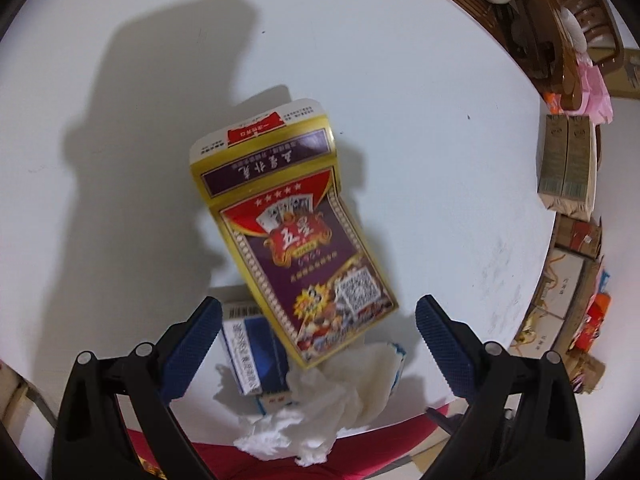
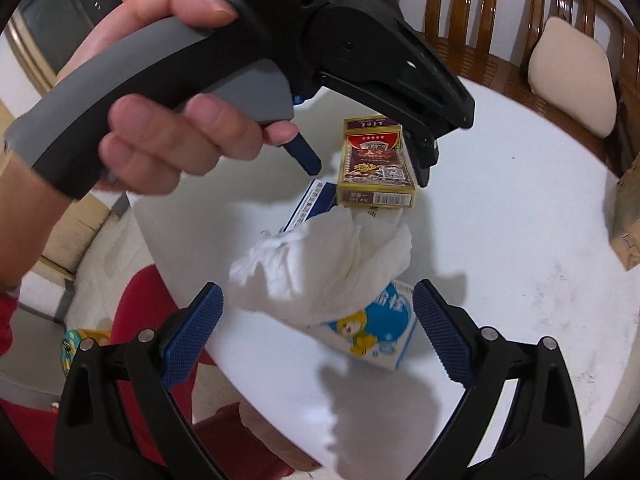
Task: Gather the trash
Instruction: 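Grasp the gold-purple card box with the left gripper while the right grasps the white tissue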
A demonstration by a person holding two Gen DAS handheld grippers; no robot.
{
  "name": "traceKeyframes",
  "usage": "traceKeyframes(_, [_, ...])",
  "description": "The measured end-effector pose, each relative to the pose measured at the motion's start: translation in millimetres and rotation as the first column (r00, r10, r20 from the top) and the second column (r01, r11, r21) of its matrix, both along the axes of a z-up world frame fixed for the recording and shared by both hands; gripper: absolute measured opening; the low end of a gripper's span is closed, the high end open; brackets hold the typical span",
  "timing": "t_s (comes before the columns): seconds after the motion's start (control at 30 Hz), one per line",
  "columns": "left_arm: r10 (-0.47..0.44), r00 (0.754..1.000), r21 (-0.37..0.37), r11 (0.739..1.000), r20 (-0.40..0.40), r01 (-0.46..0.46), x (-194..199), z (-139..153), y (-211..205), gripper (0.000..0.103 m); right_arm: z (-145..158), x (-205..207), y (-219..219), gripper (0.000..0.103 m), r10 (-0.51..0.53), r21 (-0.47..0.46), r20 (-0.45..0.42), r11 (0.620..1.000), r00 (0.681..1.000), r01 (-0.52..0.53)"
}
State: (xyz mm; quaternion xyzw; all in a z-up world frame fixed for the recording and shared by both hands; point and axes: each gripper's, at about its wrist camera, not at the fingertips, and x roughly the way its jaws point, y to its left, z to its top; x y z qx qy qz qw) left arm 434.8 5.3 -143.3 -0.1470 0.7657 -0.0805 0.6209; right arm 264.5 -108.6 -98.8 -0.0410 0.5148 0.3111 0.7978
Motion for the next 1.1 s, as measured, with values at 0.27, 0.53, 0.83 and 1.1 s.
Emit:
traceKeyframes(0.27, [0.010,1.000,0.006,1.000,-0.027,-0.010,7.6,-15.2,1.8,0.095,-13.8,10.1,9.8,0.093,0.007,0.013,-0.031,1.000,0.999,-0.006])
traceKeyframes(0.53, [-0.009,1.000,-0.002,1.000,-0.012,0.009,11.6,-15.0,-6.1,0.087,-19.1,15.0,14.2,0.086,-0.004,0.020,-0.027,1.000,1.000,0.004])
traceKeyframes(0.83, [-0.008,1.000,0.010,1.000,-0.029,0.008,15.3,-17.8,-24.5,0.072,-21.8,25.0,8.8,0.053,-0.028,0.026,-0.052,0.999,0.998,0.029])
traceKeyframes(1.1, [-0.012,1.000,0.019,1.000,-0.013,0.012,14.3,-16.6,-30.3,0.067,-22.2,27.4,7.6,0.024,-0.034,0.036,-0.062,0.999,0.997,0.037])
